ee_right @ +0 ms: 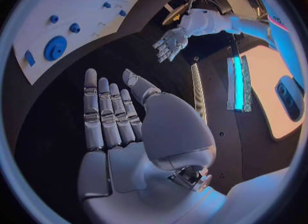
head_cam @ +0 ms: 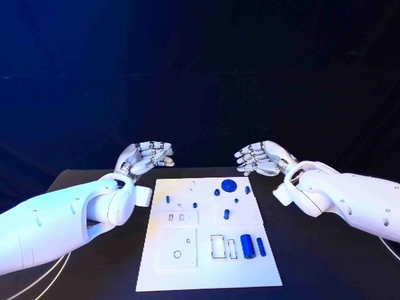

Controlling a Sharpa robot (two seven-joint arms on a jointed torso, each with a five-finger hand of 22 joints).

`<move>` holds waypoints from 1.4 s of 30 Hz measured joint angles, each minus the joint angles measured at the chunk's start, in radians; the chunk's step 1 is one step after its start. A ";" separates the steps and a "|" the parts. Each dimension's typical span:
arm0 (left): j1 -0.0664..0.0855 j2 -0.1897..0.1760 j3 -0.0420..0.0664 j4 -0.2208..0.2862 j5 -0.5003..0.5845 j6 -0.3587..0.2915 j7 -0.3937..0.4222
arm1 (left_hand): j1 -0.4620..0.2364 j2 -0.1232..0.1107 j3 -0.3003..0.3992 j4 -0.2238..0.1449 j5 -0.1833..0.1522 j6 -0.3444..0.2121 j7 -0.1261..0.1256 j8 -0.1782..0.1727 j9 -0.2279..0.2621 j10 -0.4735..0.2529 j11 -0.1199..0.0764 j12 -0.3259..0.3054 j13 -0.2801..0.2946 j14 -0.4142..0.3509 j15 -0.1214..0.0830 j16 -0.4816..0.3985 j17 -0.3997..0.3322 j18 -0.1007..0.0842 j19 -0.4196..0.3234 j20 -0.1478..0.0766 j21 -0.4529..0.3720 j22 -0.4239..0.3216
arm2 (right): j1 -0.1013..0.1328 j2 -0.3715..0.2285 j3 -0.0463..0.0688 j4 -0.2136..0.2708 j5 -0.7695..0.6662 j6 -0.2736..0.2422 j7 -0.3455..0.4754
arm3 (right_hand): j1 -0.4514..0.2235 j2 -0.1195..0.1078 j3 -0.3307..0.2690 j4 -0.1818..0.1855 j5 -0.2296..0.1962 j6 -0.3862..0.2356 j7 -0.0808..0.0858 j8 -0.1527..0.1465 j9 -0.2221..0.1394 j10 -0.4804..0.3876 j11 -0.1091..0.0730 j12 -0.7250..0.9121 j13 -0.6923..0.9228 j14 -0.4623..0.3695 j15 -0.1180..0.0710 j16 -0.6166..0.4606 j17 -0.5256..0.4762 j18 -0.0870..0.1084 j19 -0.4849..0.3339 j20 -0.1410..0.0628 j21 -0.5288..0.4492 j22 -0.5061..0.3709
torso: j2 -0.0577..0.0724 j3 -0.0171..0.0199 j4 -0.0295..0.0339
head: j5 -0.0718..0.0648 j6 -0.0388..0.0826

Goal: Assemble the parts on the task board

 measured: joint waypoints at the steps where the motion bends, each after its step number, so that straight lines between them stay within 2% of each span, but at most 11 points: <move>1: 0.004 -0.008 0.001 0.011 -0.012 0.005 -0.003 | -0.004 -0.004 0.007 0.000 0.000 0.006 0.000 0.008 0.009 0.012 -0.002 0.006 0.004 0.010 -0.005 0.020 0.017 0.000 0.011 -0.003 0.011 0.006 | 0.004 0.001 0.000 0.001 -0.034 0.000 -0.007 | 0.000 -0.002 0.002 0.002 0.008 0.011 0.003 0.000 0.000 0.013 -0.005 0.000 0.001 0.017 -0.006 0.004 0.004 0.000 0.014 -0.007 0.015 0.008 | 0.004 -0.0007 0.0010 | -0.001 0.001; 8: 0.029 -0.074 0.005 0.108 -0.091 0.031 -0.029 | -0.026 -0.036 0.040 -0.006 0.000 -0.022 -0.007 0.045 0.076 0.003 -0.002 0.025 0.033 -0.019 -0.009 0.163 0.147 0.000 0.041 -0.019 0.101 0.053 | 0.039 0.014 0.002 0.012 -0.281 0.014 -0.069 | -0.029 -0.050 0.099 0.003 0.025 0.123 -0.020 -0.022 0.005 0.161 -0.054 -0.041 0.001 0.219 -0.070 0.023 0.083 0.000 0.073 -0.070 0.268 0.168 | 0.039 -0.0043 0.0115 | -0.015 0.008; 14: 0.045 -0.121 0.012 0.190 -0.146 0.035 -0.051 | -0.046 -0.055 0.066 -0.012 0.000 -0.042 -0.009 0.064 0.119 -0.009 -0.007 0.039 0.052 -0.009 -0.018 0.300 0.249 0.000 0.078 -0.036 0.224 0.123 | 0.068 0.035 0.003 0.015 -0.490 0.038 -0.137 | -0.026 -0.074 0.227 0.003 -0.059 0.168 -0.048 -0.036 0.018 0.254 -0.090 -0.044 0.003 0.385 -0.118 0.097 0.181 0.000 0.156 -0.105 0.488 0.345 | 0.068 -0.0095 0.0234 | -0.029 0.011; 16: 0.049 -0.129 0.013 0.204 -0.157 0.036 -0.058 | -0.053 -0.063 0.068 -0.009 0.000 -0.051 -0.011 0.064 0.128 -0.014 -0.006 0.039 0.055 -0.011 -0.020 0.325 0.268 0.000 0.079 -0.037 0.257 0.142 | 0.072 0.043 0.003 0.015 -0.545 0.045 -0.157 | -0.040 -0.092 0.267 0.010 -0.069 0.175 -0.047 -0.045 0.022 0.260 -0.093 -0.050 0.003 0.399 -0.121 0.110 0.210 0.000 0.180 -0.109 0.551 0.422 | 0.078 -0.0120 0.0277 | -0.033 0.011; 18: 0.054 -0.136 0.015 0.218 -0.167 0.038 -0.067 | -0.056 -0.065 0.074 -0.009 0.000 -0.055 -0.011 0.064 0.134 -0.019 -0.004 0.039 0.057 -0.015 -0.023 0.340 0.280 0.000 0.079 -0.037 0.281 0.156 | 0.077 0.050 0.003 0.015 -0.598 0.053 -0.178 | -0.044 -0.108 0.293 0.012 -0.070 0.171 -0.044 -0.059 0.023 0.251 -0.089 -0.052 -0.001 0.396 -0.123 0.105 0.222 0.000 0.155 -0.107 0.539 0.397 | 0.086 -0.0147 0.0317 | -0.037 0.012; 21: 0.062 -0.143 0.016 0.231 -0.178 0.040 -0.078 | -0.067 -0.064 0.077 -0.006 0.000 -0.062 -0.015 0.064 0.138 -0.028 -0.002 0.039 0.058 -0.021 -0.018 0.347 0.288 0.000 0.079 -0.037 0.299 0.168 | 0.080 0.058 0.003 0.014 -0.662 0.061 -0.205 | -0.048 -0.152 0.323 0.020 -0.084 0.129 -0.028 -0.090 0.023 0.171 -0.066 -0.052 -0.004 0.301 -0.094 0.053 0.246 0.000 0.020 -0.086 0.501 0.361 | 0.097 -0.0197 0.0379 | -0.044 0.011; 28: 0.080 -0.154 0.017 0.248 -0.192 0.048 -0.097 | -0.077 -0.064 0.077 -0.006 0.000 -0.077 -0.015 0.064 0.143 -0.046 0.002 0.039 0.059 -0.037 -0.012 0.351 0.295 0.000 0.075 -0.033 0.327 0.186 | 0.081 0.072 0.002 0.009 -0.762 0.064 -0.254 | -0.057 -0.195 0.302 0.052 -0.112 0.105 -0.050 -0.099 0.044 0.156 -0.073 -0.052 0.003 0.238 -0.087 0.048 0.330 0.000 -0.081 -0.073 0.520 0.404 | 0.119 -0.0276 0.0506 | -0.054 0.008; 30: 0.083 -0.156 0.018 0.250 -0.194 0.050 -0.101 | -0.078 -0.064 0.079 -0.008 0.000 -0.078 -0.016 0.064 0.144 -0.050 0.005 0.039 0.059 -0.042 -0.014 0.351 0.296 0.000 0.075 -0.033 0.330 0.189 | 0.080 0.075 0.001 0.006 -0.784 0.065 -0.266 | -0.052 -0.200 0.277 0.070 -0.112 0.100 -0.070 -0.099 0.056 0.113 -0.081 -0.049 0.005 0.202 -0.093 0.098 0.397 0.000 -0.024 -0.075 0.531 0.410 | 0.123 -0.0290 0.0535 | -0.056 0.008; 36: 0.089 -0.160 0.018 0.257 -0.197 0.058 -0.110 | -0.078 -0.064 0.082 -0.006 0.000 -0.085 -0.016 0.064 0.147 -0.055 0.007 0.039 0.060 -0.045 -0.011 0.351 0.297 0.000 0.072 -0.030 0.342 0.196 | 0.076 0.086 -0.001 -0.001 -0.847 0.068 -0.303 | -0.049 -0.203 0.252 0.093 -0.112 0.107 -0.080 -0.081 0.087 0.079 -0.094 -0.015 0.018 0.168 -0.105 0.193 0.510 0.000 0.065 -0.093 0.495 0.386 | 0.132 -0.0319 0.0645 | -0.060 0.008; 38: 0.090 -0.161 0.018 0.260 -0.197 0.061 -0.113 | -0.078 -0.064 0.082 -0.006 0.000 -0.085 -0.016 0.064 0.147 -0.057 0.005 0.039 0.060 -0.047 -0.009 0.351 0.298 0.000 0.072 -0.030 0.345 0.197 | 0.075 0.089 -0.001 -0.002 -0.869 0.068 -0.318 | -0.058 -0.212 0.255 0.104 -0.112 0.146 -0.089 -0.053 0.107 0.092 -0.096 0.011 0.030 0.172 -0.109 0.227 0.547 0.000 0.091 -0.099 0.486 0.382 | 0.134 -0.0326 0.0679 | -0.062 0.008; 42: 0.091 -0.163 0.018 0.264 -0.198 0.069 -0.117 | -0.082 -0.060 0.082 -0.006 0.000 -0.085 -0.016 0.064 0.148 -0.061 0.009 0.039 0.060 -0.051 -0.009 0.351 0.298 0.000 0.068 -0.026 0.351 0.200 | 0.074 0.091 -0.002 -0.003 -0.902 0.066 -0.342 | -0.065 -0.218 0.277 0.127 -0.101 0.169 -0.088 -0.027 0.139 0.122 -0.102 0.051 0.051 0.220 -0.118 0.285 0.606 0.000 0.186 -0.111 0.558 0.486 | 0.138 -0.0332 0.0739 | -0.066 0.009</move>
